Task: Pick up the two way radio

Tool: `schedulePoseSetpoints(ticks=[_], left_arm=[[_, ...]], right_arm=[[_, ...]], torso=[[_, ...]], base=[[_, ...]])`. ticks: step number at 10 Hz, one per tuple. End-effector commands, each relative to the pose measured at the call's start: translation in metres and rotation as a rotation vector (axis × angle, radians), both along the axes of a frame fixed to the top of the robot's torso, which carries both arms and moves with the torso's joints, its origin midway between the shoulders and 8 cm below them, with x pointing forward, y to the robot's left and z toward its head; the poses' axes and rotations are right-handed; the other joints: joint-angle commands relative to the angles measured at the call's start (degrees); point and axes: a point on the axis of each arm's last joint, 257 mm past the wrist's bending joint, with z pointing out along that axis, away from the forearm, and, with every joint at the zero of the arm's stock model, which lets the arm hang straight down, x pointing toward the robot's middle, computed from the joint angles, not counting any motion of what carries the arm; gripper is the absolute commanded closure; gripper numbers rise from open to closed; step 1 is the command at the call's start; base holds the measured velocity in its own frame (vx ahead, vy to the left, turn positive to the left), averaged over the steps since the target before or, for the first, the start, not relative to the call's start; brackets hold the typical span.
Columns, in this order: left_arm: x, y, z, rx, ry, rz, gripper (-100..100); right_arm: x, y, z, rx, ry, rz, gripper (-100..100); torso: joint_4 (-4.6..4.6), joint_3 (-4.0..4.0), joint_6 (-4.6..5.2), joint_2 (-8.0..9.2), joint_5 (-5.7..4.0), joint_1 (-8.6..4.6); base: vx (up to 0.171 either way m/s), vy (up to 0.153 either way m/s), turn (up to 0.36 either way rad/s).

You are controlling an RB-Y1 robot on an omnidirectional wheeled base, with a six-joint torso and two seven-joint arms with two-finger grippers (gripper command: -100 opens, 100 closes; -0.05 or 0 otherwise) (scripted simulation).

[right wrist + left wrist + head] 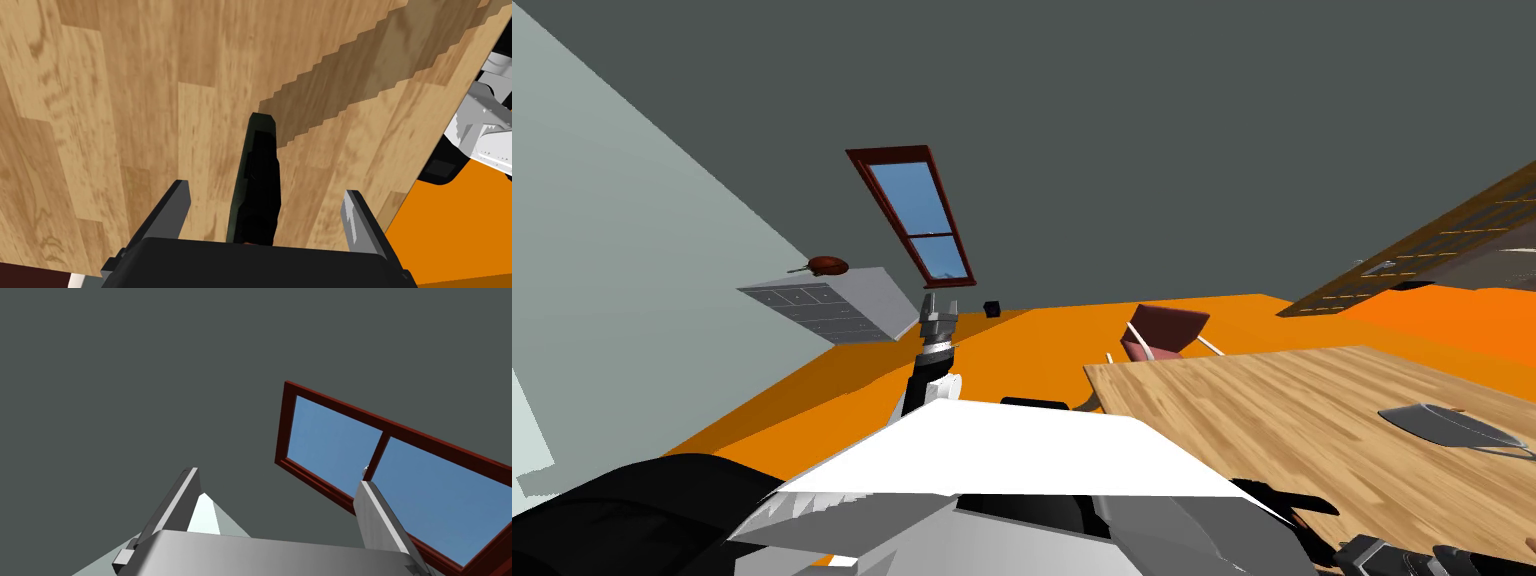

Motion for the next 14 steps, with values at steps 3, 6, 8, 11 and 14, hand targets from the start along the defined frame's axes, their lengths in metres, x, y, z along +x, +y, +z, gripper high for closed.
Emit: schedulePoseSetpoints(ticks=[3, 6, 8, 11, 14], left_arm=[[0.0, 0.0, 0.0, 0.0, 0.0, 0.0, 0], [0.0, 0.0, 0.0, 0.0, 0.0, 0.0, 0], [0.0, 0.0, 0.0, 0.0, 0.0, 0.0, 0], [0.0, 0.0, 0.0, 0.0, 0.0, 0.0, 0], [0.0, 0.0, 0.0, 0.0, 0.0, 0.0, 0]], right_arm=[[-0.025, 0.001, -0.012, -0.002, -0.007, -0.027, -100], [-0.046, 0.005, -0.022, -0.001, -0.011, -0.046, -100], [-0.042, 0.004, -0.02, -0.002, -0.01, -0.041, 100], [-0.042, 0.004, -0.02, -0.001, -0.009, -0.041, 100], [-0.03, 0.002, -0.014, -0.002, -0.008, -0.032, 100]], torso=[[0.0, -0.01, 0.0, -0.02, 0.0, 0.0], [0.0, -0.01, 0.0, -0.03, 0.0, 0.0], [0.0, 0.0, 0.0, 0.0, 0.01, 0.01], [0.02, 0.02, 0.0, 0.03, -0.01, 0.02], [0.02, 0.02, 0.0, 0.03, 0.0, 0.02]], base=[[0.02, -0.007, 0.081], [0.022, -0.008, 0.078], [0.005, -0.003, 0.011], [0.0, 0.0, 0.0], [-0.005, 0.001, -0.038]])
